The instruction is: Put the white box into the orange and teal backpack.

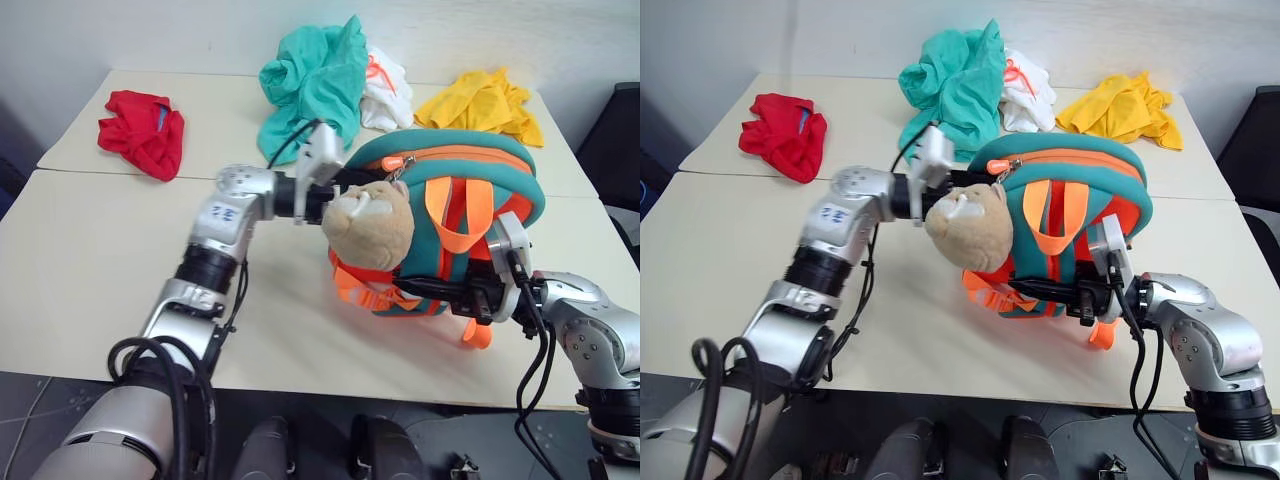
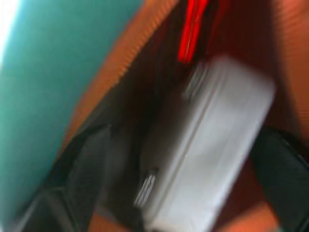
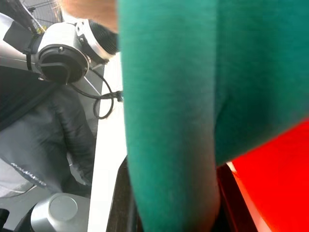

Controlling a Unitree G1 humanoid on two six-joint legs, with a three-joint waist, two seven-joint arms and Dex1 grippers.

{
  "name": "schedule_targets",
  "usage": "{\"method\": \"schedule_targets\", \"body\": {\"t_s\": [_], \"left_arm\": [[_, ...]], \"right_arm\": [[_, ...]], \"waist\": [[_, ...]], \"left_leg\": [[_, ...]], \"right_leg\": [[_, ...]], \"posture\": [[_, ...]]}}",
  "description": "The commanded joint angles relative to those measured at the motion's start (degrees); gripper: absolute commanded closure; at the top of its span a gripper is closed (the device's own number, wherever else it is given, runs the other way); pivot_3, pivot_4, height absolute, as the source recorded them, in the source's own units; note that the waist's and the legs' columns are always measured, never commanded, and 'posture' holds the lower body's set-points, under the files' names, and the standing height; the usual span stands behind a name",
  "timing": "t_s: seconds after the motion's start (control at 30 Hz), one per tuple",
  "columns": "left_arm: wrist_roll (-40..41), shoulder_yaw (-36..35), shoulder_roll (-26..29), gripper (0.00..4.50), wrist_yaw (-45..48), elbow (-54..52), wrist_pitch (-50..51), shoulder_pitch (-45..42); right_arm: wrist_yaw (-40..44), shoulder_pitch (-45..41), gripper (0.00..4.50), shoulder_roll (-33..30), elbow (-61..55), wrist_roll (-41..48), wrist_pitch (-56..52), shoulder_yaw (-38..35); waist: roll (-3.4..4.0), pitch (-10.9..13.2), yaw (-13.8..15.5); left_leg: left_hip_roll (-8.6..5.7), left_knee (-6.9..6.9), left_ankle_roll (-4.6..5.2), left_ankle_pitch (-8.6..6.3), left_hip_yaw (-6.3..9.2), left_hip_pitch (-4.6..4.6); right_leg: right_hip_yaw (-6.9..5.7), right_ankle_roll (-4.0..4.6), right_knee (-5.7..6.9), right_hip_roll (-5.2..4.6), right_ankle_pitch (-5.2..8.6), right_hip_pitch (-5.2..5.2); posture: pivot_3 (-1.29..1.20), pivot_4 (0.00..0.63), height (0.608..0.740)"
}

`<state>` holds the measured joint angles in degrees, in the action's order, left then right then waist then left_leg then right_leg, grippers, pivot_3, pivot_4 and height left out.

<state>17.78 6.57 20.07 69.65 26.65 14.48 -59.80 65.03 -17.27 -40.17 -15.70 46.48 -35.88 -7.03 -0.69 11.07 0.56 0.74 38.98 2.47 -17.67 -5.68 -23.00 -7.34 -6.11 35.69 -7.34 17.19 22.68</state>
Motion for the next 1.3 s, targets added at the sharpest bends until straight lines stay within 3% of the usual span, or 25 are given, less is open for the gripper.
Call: {"method": "schedule_targets", "body": {"t_s": [0.03,0.23,0.4,0.57,0.8,0.93,1.1,1.3], "left_arm": [[3.47,-3.76,5.32,0.07,5.57,-5.44,-0.34,1.31],[7.13,-8.13,14.56,0.07,11.50,-9.25,1.37,5.01],[16.05,-11.27,15.59,0.07,8.36,-24.56,11.45,10.81],[17.22,-9.35,11.83,0.07,-0.55,-36.50,14.34,16.05],[10.35,-2.82,0.86,0.07,-13.47,-35.57,11.05,15.76],[12.95,-3.87,-0.82,0.95,-13.19,-36.86,11.26,16.48],[13.93,-7.98,1.85,2.49,-12.97,-35.43,9.85,17.15],[13.92,-12.56,7.94,3.88,-10.67,-26.46,8.68,12.14]], "right_arm": [[-0.18,-0.28,4.47,0.51,-1.29,0.06,1.43,-0.59],[-0.34,-1.20,4.47,1.12,0.03,-0.95,2.53,-0.27],[-0.09,-1.78,4.47,1.17,1.24,-1.58,2.90,-0.04],[0.64,-2.35,4.47,1.13,2.60,-2.10,2.82,0.30],[1.43,-3.39,4.47,1.41,3.45,-2.64,2.74,1.06],[0.33,-3.51,4.47,1.93,2.83,-2.55,2.56,1.10],[-1.38,-2.88,4.47,2.60,1.67,-2.37,2.22,0.96],[-2.38,-2.52,4.47,2.98,1.38,-2.29,2.29,0.92]], "waist": [[0.00,0.00,-0.04],[0.01,0.00,0.11],[0.01,0.00,0.51],[0.01,0.00,0.65],[0.01,0.00,0.86],[0.01,0.00,0.75],[0.01,0.00,0.77],[0.01,0.00,0.80]], "left_leg": [[0.00,0.02,0.00,0.00,0.01,-0.01],[-0.04,0.08,0.00,0.00,0.11,-0.05],[-0.06,0.11,0.02,-0.01,0.20,-0.12],[-0.06,0.13,0.01,0.00,0.29,-0.08],[-0.10,0.14,0.02,0.01,0.26,-0.05],[-0.07,0.14,0.01,0.02,0.26,-0.04],[-0.07,0.14,-0.01,0.03,0.26,-0.03],[-0.07,0.14,-0.01,0.03,0.28,-0.04]], "right_leg": [[-0.01,0.00,0.00,0.00,0.00,0.00],[-0.10,0.00,0.00,-0.02,0.00,-0.04],[-0.08,0.00,-0.02,-0.09,0.00,-0.07],[0.17,0.00,-0.02,-0.10,0.00,-0.16],[0.28,-0.01,0.00,-0.07,0.00,-0.19],[0.21,-0.01,0.01,-0.05,0.00,-0.18],[0.05,0.00,0.01,-0.06,0.00,-0.17],[-0.15,0.00,0.02,-0.06,0.00,-0.18]], "posture": [[0.00,0.150,0.740],[0.00,0.150,0.740],[0.00,0.150,0.740],[0.00,0.150,0.740],[0.00,0.150,0.740],[0.00,0.150,0.740],[0.00,0.150,0.740],[0.00,0.150,0.740]]}}
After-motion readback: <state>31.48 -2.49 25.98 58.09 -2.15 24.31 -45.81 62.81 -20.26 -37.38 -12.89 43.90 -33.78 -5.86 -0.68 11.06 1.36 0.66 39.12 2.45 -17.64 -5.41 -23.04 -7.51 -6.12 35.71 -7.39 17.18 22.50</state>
